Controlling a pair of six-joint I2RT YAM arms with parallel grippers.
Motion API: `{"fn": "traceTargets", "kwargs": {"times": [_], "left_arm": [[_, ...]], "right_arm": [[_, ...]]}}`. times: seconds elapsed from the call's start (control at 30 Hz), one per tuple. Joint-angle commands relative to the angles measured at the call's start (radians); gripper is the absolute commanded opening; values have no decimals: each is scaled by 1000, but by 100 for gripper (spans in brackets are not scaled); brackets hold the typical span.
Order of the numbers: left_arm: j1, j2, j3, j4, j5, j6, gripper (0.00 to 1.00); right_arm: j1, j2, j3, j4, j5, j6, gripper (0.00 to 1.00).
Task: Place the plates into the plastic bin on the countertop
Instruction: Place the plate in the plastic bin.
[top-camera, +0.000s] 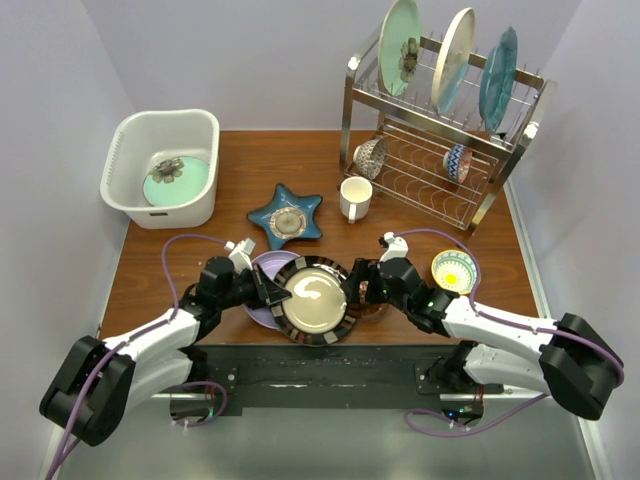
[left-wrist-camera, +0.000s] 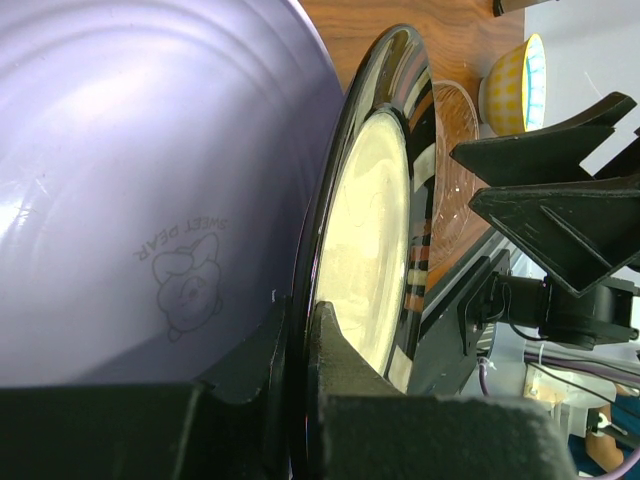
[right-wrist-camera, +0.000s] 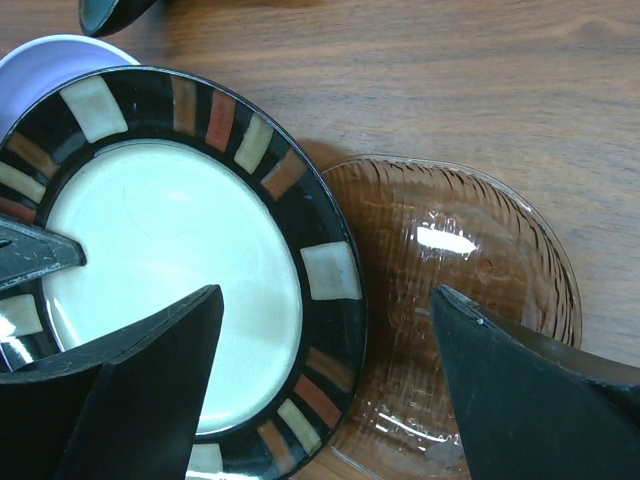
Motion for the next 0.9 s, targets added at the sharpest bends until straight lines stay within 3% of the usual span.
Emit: {"fn": "traceTargets", "kwargs": {"times": [0.0, 0.43, 0.87], "left_arm": [[-6, -23, 53, 43, 29, -8, 0], [-6, -58, 138, 32, 73, -50, 0], [-4, -69, 286, -104, 41, 4, 0]], "right_arm": [[5, -22, 4, 28, -1, -6, 89], [5, -65, 10, 0, 2, -12, 92], [5, -99, 9, 3, -1, -14, 93]]}}
